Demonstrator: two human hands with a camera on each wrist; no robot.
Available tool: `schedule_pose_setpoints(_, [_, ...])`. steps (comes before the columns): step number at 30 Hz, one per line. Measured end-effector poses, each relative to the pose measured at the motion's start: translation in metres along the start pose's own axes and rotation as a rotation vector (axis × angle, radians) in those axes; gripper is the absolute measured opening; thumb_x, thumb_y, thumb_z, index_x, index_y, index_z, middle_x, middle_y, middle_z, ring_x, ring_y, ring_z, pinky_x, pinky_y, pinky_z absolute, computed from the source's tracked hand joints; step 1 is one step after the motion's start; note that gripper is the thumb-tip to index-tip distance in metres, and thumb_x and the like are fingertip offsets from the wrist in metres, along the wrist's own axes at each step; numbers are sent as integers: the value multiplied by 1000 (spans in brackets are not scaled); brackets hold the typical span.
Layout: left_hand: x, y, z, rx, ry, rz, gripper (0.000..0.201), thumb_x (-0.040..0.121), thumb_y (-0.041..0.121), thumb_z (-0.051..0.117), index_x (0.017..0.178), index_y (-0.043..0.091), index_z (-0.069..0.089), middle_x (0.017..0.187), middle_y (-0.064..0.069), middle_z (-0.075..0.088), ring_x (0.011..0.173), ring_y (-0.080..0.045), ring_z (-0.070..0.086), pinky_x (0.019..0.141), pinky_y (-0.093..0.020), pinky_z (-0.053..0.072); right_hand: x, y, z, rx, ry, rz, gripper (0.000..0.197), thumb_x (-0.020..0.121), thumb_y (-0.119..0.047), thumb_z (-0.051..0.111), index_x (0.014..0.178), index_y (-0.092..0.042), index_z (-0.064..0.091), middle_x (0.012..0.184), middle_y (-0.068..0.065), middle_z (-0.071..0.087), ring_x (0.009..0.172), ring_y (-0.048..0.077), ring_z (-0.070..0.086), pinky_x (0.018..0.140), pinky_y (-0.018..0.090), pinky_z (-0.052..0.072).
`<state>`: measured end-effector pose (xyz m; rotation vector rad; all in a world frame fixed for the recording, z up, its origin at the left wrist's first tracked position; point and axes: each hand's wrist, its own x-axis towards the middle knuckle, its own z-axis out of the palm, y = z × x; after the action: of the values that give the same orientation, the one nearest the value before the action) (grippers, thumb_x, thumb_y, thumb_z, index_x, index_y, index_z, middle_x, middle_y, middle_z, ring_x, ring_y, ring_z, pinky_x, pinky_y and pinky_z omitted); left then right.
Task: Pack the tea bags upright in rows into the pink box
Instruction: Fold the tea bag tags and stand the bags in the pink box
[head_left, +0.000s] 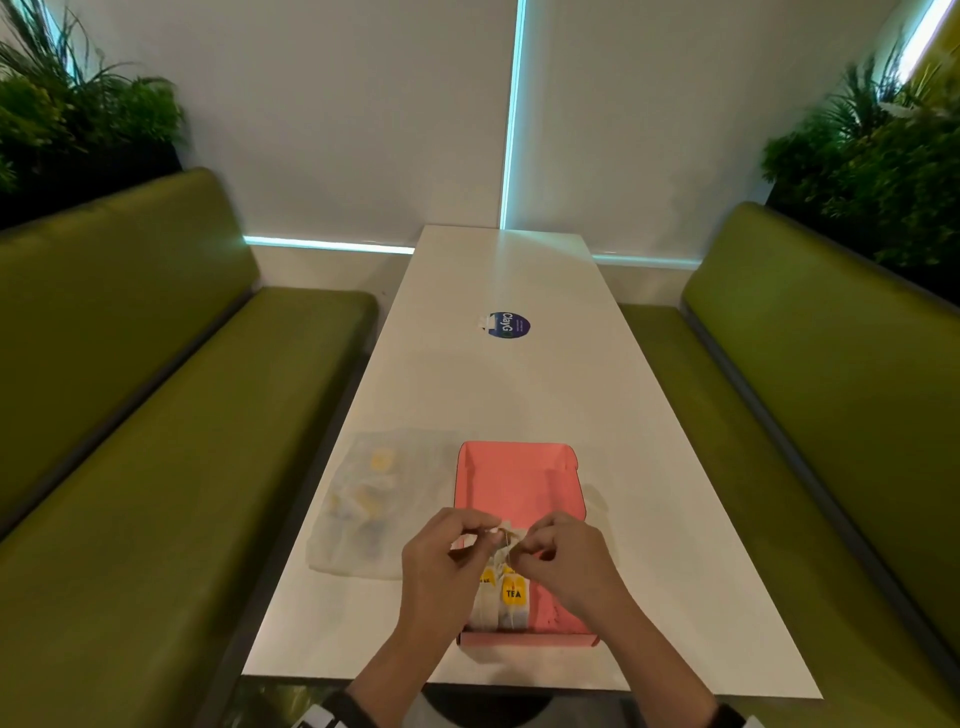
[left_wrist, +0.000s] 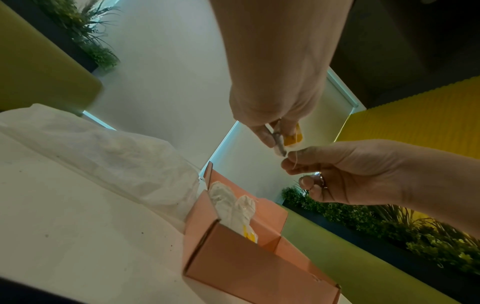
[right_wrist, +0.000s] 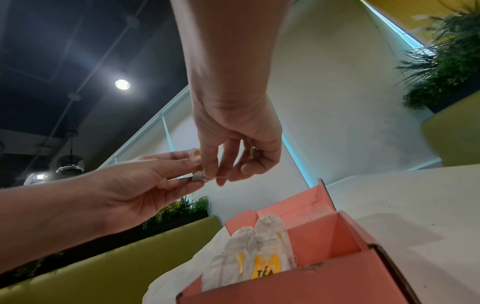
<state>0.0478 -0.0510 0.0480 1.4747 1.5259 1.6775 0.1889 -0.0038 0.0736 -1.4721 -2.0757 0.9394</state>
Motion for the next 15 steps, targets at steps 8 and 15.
schedule_pose_setpoints(8, [2, 0, -1, -82, -95, -33, 42, 75, -2, 73, 79, 40, 69, 82, 15, 67, 83, -8, 65, 73, -27, 54, 5, -3, 4, 38, 137, 5, 23, 79, -17, 74, 101, -12, 73, 95, -9, 54, 69, 1, 52, 66, 6, 41])
schedule_pose_setpoints(15, [7, 6, -8, -247, -179, -188, 12, 77, 5, 72, 81, 16, 70, 79, 0, 70, 79, -14, 66, 70, -29, 53, 3, 0, -4, 382, 40, 58, 18, 73, -4, 76, 88, -14, 71, 99, 1, 65, 72, 9, 58, 69, 20, 51])
